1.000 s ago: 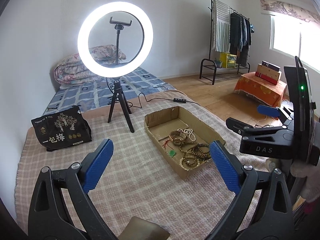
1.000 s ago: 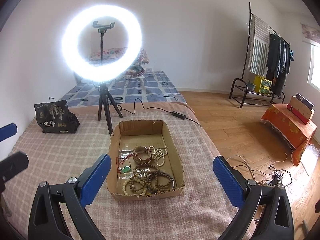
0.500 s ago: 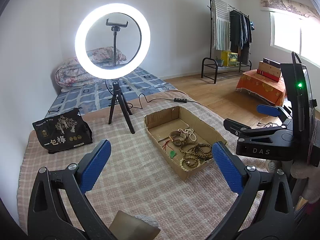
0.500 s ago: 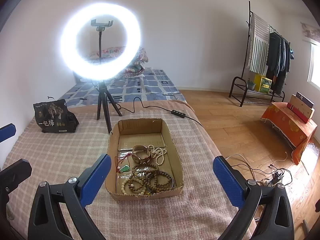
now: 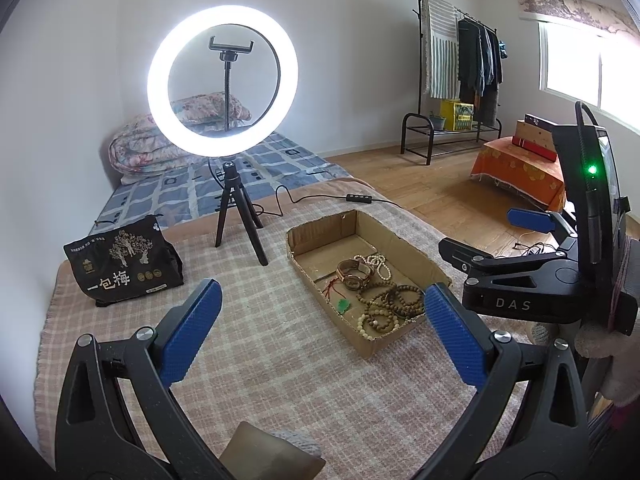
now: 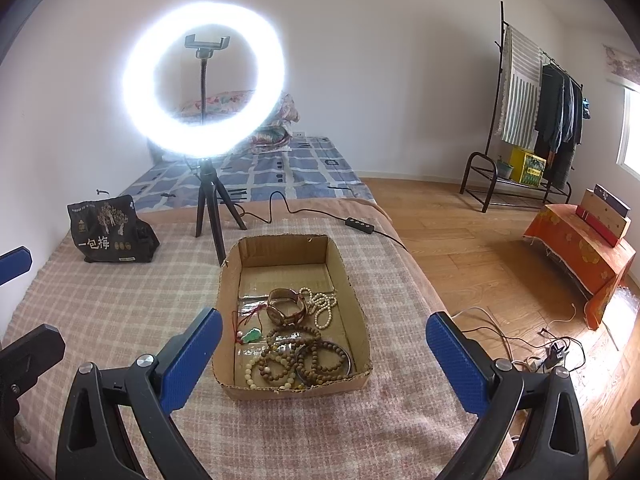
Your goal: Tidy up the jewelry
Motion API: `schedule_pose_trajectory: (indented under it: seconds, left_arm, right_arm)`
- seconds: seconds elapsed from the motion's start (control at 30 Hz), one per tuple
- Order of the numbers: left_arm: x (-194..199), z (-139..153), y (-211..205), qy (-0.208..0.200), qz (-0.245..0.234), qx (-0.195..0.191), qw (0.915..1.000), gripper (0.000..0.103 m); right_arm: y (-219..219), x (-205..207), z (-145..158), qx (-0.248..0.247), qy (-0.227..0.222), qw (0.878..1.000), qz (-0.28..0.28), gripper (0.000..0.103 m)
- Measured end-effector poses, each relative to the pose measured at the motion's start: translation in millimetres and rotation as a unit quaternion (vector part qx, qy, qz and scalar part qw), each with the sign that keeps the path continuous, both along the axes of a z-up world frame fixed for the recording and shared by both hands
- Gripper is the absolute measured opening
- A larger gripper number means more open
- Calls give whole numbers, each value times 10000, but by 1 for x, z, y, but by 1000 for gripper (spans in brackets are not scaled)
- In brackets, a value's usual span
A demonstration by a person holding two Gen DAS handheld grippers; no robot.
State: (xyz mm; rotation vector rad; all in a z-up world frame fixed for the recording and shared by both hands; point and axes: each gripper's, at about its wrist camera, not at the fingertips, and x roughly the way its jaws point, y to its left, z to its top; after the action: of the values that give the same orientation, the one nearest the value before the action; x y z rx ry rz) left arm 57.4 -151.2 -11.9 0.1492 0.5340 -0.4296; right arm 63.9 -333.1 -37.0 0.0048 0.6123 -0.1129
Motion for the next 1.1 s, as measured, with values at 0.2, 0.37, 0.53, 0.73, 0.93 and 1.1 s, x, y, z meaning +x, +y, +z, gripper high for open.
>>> schedule_pose_trajectory:
  seconds: [0.2,0.37,0.53,0.73,0.93,1.1]
  left_arm:
    - [0,0,0,15,-6,6,10000,103]
    - [0,-1,0,31,-14,11,10000,103]
    - [0,-2,0,23,6,16,10000,103]
    - [0,-4,1,37,45,8,10000,103]
    - [0,-5,2,64,84,-8,9999,103]
    - [4,-6,5,147,157,-56,9998,103]
  right_arm:
    - [0,0,-1,10,6,10000,11,103]
    - [1,0,-4,27,31,10000,28,103]
    - [1,1,-5,36,52,10000,38,103]
    - [1,1,-6,28,69,10000,39,103]
    - [1,2,-7,39,77,10000,49,103]
    - [2,3,-8,41,100,9999,61,103]
